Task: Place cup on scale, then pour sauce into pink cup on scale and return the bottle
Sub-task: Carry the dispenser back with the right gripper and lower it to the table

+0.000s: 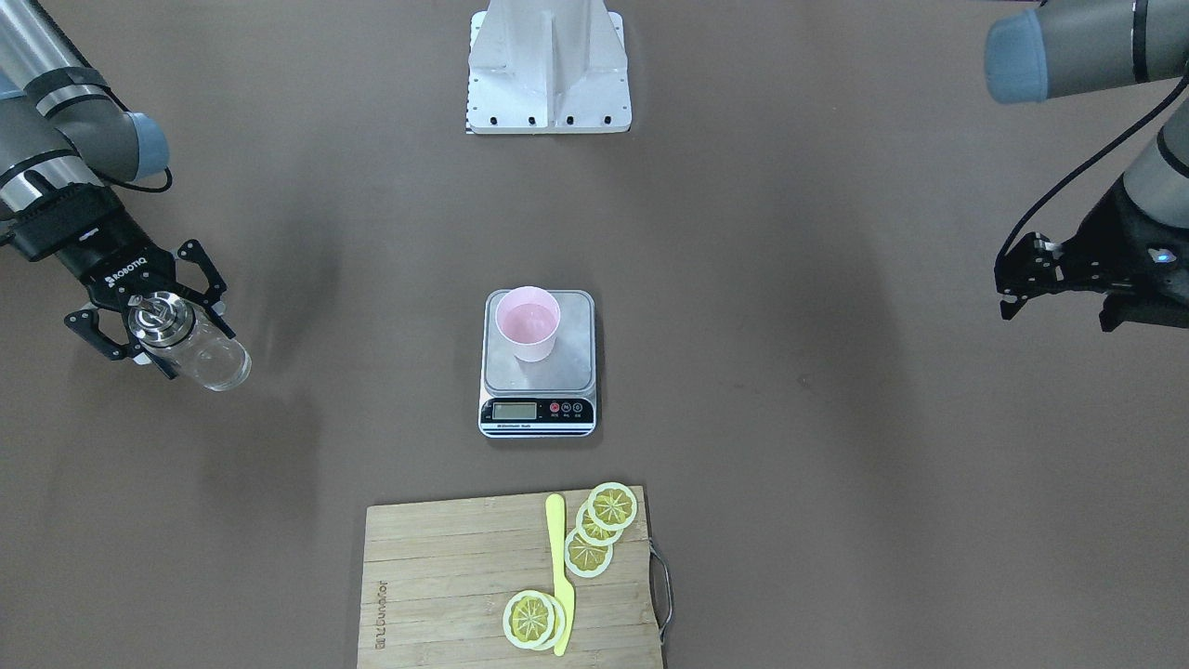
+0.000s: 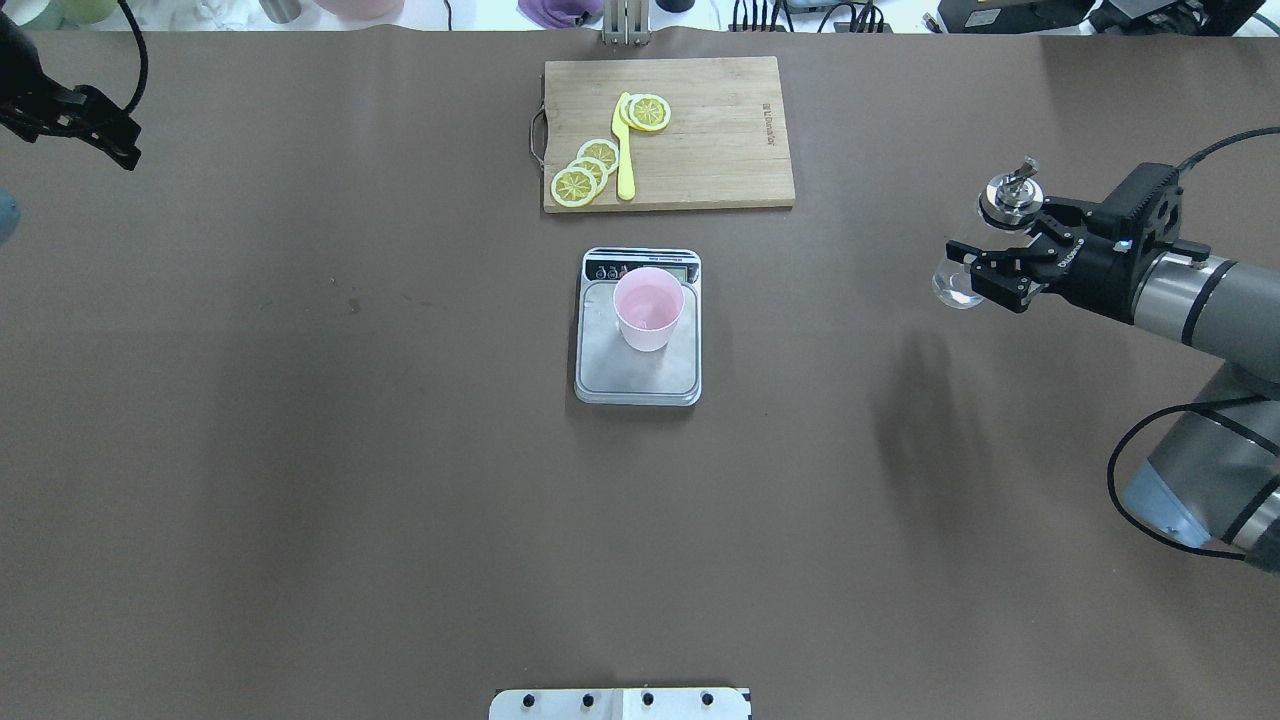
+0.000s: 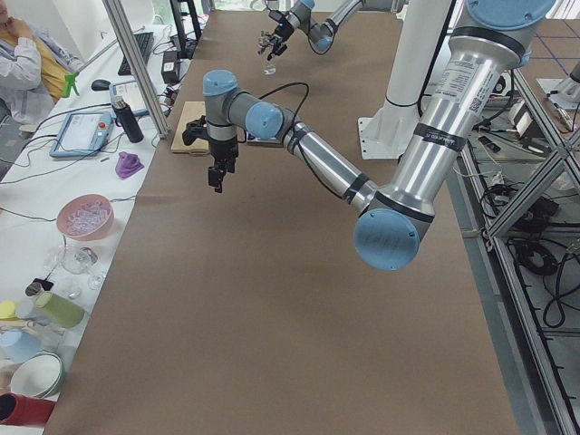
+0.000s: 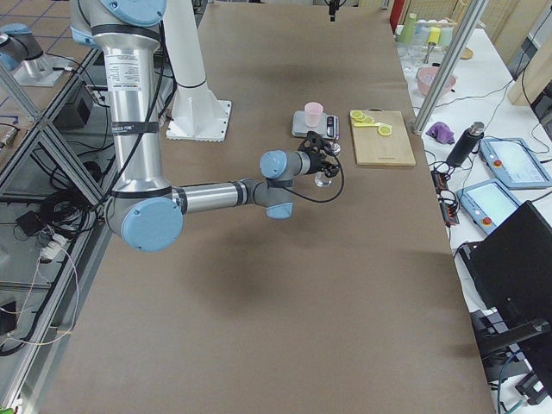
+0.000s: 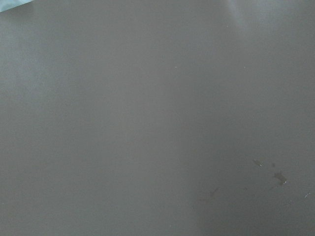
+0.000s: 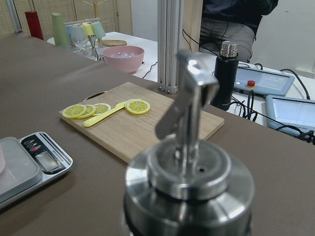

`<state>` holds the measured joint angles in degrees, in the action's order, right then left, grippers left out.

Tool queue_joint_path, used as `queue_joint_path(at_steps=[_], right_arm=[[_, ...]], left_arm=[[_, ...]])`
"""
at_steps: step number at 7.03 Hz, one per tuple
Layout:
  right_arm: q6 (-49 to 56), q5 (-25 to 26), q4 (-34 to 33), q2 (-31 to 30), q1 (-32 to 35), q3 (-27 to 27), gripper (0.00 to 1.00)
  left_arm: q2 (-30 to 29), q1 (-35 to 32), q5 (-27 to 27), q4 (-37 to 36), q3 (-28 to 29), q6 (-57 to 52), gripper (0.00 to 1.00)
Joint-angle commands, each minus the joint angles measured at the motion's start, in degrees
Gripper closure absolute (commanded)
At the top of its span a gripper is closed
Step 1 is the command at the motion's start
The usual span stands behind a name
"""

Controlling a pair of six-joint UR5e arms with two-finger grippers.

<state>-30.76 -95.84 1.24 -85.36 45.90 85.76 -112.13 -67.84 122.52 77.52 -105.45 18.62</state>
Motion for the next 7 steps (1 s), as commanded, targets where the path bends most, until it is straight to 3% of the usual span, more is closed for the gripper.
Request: queue_joint_path(at_steps=[1, 5, 7], right_arm=[[0.3, 0.3, 8.2, 2.3, -0.9, -7.9, 1.0], [0.9, 0.6, 10.8, 1.5, -1.2, -8.9, 1.0], [1.3, 2.3, 20.6, 0.9, -1.5, -15.8, 1.0]], left_arm=[[0.0, 0.1, 0.0, 0.0, 0.1, 0.0, 0.02], [-0.3, 0.1, 0.0, 0.0, 0.2, 0.1, 0.03], [-0.3, 0.1, 0.0, 0.0, 0.1, 0.2, 0.03]])
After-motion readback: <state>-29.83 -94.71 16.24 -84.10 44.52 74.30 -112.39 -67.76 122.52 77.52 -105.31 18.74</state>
